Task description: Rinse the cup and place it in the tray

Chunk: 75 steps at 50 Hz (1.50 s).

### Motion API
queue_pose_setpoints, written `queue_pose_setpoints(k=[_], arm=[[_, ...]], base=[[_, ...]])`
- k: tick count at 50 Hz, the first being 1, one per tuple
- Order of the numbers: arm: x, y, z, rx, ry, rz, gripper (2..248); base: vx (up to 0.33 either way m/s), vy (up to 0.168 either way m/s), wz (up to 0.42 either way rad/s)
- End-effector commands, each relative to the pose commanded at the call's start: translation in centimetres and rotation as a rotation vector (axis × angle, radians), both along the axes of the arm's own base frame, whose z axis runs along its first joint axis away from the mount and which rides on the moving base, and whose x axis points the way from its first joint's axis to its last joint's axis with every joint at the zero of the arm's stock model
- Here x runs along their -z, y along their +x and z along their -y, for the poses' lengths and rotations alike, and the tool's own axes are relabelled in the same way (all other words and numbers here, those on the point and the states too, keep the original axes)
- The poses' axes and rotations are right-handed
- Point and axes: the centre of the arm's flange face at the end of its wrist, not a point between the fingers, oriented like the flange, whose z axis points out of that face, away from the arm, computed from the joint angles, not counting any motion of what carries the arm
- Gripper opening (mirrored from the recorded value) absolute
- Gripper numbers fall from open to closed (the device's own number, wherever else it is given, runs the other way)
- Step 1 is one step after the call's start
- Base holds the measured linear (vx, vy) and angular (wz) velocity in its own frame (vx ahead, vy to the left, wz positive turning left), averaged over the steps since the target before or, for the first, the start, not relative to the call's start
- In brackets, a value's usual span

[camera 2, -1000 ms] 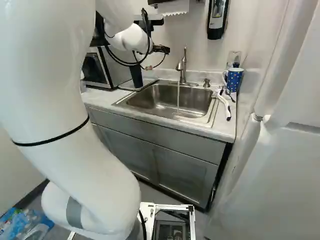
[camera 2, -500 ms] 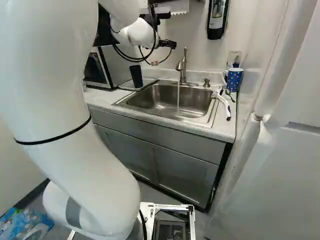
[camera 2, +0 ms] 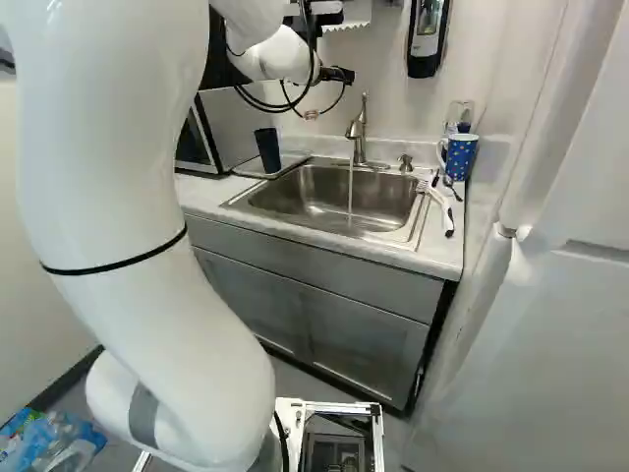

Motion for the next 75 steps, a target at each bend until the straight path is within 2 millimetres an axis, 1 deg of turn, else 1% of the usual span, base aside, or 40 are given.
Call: queue_pose_setpoints(k=[14,63,75], arm=[[0.1,0.7,1.1,0.016,0.0,0.002,247],[0.4,5.0,4.1,0.05,-0.003,0.016,247],[0.5,5.7,4.3,0.051,-0.004,0.019,247]], base=[[0.0,0.0,0.0],[0.0,0.0,0.0],[0.0,0.0,0.0]])
